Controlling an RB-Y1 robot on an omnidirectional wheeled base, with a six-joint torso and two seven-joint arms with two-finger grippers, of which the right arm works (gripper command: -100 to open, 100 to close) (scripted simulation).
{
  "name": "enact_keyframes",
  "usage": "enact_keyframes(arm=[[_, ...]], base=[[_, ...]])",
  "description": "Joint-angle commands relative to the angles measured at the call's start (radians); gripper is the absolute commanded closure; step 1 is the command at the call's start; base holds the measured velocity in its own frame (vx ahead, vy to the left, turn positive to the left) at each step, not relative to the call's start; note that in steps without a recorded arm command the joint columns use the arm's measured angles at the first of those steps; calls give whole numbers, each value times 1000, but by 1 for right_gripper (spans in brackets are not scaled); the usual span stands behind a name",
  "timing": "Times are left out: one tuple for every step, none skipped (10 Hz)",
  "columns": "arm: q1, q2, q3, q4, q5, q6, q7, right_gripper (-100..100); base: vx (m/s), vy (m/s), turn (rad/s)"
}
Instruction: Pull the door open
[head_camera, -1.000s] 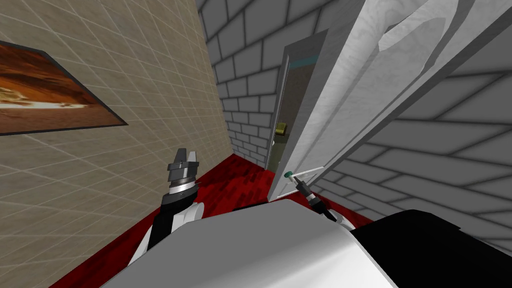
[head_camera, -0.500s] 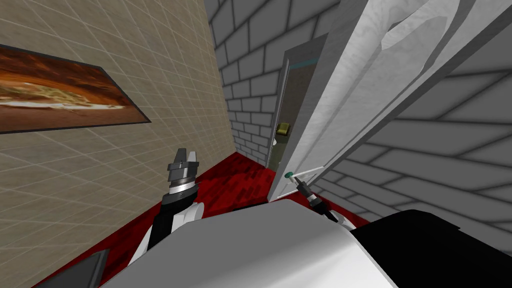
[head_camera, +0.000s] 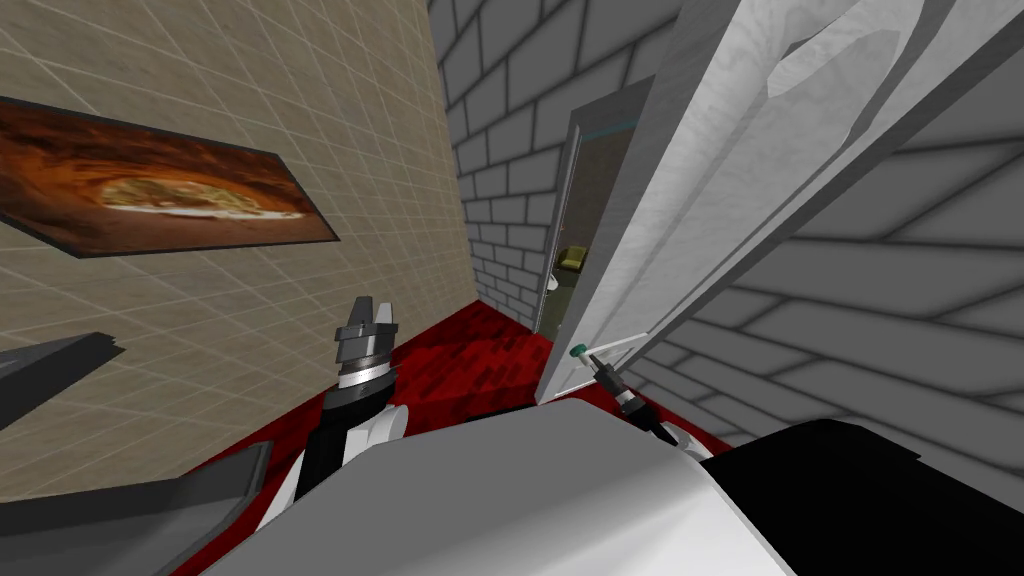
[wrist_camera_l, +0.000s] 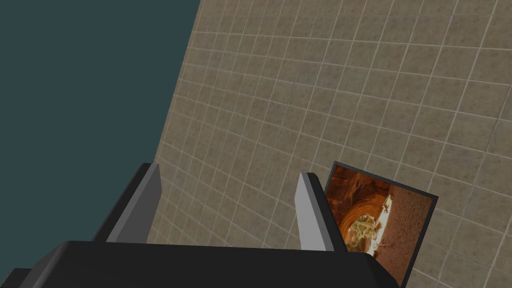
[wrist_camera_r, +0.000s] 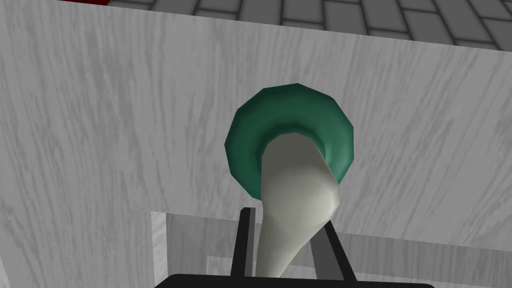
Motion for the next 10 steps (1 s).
enact_keyframes(arm=[[-3,-4,0,9,-2,-9,-1,100],[-4,-5,2,15,-2,-15,-2,100],[-5,-6,4,20,-3,-20,-3,100],[-6,-7,6,25,-4,-25,-4,100],[-7,-8,8,30,-4,-30,-5,100],[-14,1,14,37,1,-32,-9,100],[-15,0,18,44,0,-40,-11,100],[-15,0,18,46,-1,-41,-11,100],[-15,-1,20,49,-2,-46,-11,100],[-15,-3,21,53,-3,-50,-12,100]], base=[[-159,-81,127],[-187,-75,134],[-194,-83,169],[-193,-95,165],[-220,-77,144],[-96,-25,39],[-136,-40,156],[-172,-64,164],[-174,-77,131],[-194,-58,156]])
